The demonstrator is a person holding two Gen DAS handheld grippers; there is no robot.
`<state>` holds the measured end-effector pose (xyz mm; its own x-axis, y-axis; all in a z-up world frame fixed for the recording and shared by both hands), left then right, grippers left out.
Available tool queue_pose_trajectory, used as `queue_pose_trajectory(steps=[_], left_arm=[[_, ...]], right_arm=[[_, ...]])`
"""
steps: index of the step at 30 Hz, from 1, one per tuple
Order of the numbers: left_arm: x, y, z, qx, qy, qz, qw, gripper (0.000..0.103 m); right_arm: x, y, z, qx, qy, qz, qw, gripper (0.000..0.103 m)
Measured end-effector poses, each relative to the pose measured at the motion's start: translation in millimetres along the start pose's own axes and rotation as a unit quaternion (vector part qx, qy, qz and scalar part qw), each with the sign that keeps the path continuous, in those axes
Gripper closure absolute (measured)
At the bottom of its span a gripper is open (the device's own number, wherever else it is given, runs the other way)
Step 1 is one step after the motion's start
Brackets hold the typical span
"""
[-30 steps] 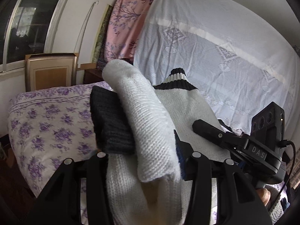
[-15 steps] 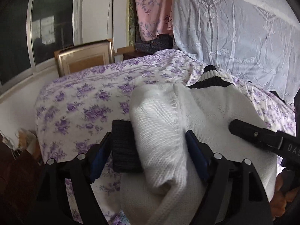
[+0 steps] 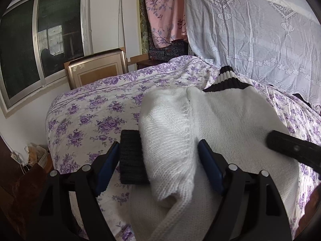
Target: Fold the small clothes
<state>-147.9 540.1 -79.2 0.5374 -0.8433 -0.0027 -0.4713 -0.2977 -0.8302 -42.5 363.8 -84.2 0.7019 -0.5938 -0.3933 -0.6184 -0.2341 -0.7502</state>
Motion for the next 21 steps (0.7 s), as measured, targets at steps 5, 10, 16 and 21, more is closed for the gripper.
queue_pose_trajectory(steps=[5,10,16,21], left_arm=[[0.8,1.6,1.1,-0.003,-0.001,-0.003,1.0000,0.027],[4.1,1.3,-5.2,-0.004,-0.009,0.000,1.0000,0.027],[8.5,5.1,-27.9,-0.006,-0.043,0.007,0.9990,0.009],[13.2,12.1,-63.0,0.005,-0.057,0.002,0.9984,0.004]], right_arm=[[0.9,12.4,1.0,0.008,0.060,-0.060,0.996,0.036],[9.7,7.6,-9.9,0.002,0.041,-0.028,0.999,0.034],[10.1,19.8,-44.9,0.022,0.061,-0.039,0.997,0.034],[25.1,38.9,-76.1,0.027,0.070,-0.021,0.997,0.028]])
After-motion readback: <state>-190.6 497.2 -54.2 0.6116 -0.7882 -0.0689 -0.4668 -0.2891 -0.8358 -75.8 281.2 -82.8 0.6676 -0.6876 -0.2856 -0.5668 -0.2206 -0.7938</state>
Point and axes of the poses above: each gripper's, at about its wrist camera, not at the fingertips, and z roughly the way its jaws point, x to its right, y to its underside, the point moved 7 cm from there along z, roughly the way its jaws point, and after that the axes turned 3 degrees about y, right-handed, at the moved point
